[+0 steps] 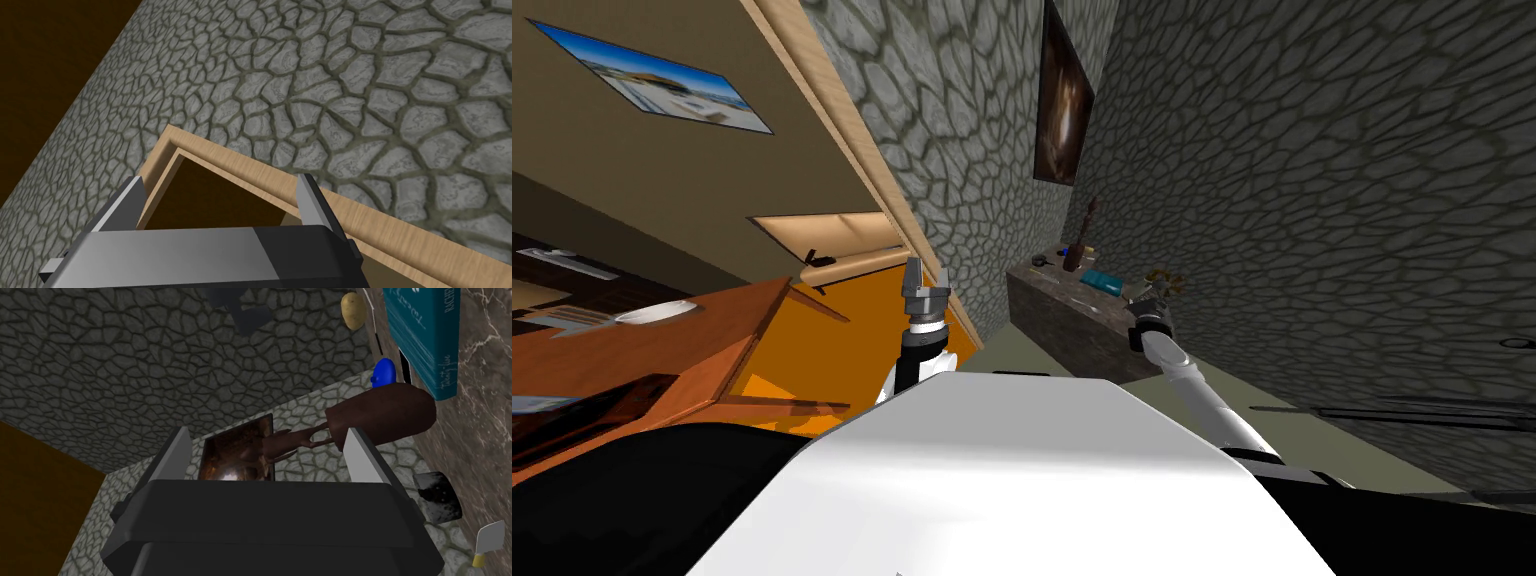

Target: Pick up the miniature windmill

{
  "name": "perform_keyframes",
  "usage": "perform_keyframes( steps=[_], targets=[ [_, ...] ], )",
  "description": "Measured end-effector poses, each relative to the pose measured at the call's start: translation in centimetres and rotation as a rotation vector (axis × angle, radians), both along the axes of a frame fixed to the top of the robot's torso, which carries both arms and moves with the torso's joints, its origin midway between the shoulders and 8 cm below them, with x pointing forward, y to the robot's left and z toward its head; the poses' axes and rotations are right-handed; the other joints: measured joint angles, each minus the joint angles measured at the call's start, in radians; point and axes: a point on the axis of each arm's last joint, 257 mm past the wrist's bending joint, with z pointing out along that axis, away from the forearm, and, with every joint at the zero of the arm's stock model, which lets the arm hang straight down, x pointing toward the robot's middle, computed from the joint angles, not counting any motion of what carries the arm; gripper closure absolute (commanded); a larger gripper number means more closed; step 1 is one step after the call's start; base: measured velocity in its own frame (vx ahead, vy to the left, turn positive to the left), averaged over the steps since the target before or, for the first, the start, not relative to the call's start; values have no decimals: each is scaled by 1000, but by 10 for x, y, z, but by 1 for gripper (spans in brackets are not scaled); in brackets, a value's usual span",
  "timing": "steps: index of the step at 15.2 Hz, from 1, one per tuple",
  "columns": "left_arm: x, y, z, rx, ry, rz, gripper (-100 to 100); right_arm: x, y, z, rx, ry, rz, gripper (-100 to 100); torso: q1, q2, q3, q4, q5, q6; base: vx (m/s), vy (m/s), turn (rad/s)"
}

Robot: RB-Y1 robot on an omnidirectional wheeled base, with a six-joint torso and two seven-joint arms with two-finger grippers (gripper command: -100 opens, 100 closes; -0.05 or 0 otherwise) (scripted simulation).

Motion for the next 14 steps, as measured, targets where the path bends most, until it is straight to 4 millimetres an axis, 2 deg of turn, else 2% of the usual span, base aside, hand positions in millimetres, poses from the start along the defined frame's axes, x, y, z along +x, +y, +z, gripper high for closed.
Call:
perform_keyframes(
  steps=[7, 11, 14],
  targets=[
    [0, 0, 0, 0, 0, 0, 0, 7, 11, 11, -175, 31, 19, -100, -3, -2, -1, 0, -1, 0, -53, -123, 135],
    [0, 0, 0, 0, 0, 0, 0, 10, 19, 16, -283, 51, 35, -100, -7, -3, -1, -1, -2, 0, -48, -195, 187],
    [0, 0, 0, 0, 0, 0, 0, 13, 28, 16, -376, 72, 53, -100, -12, -3, -2, -1, -3, 0, -46, -256, 213]
  ],
)
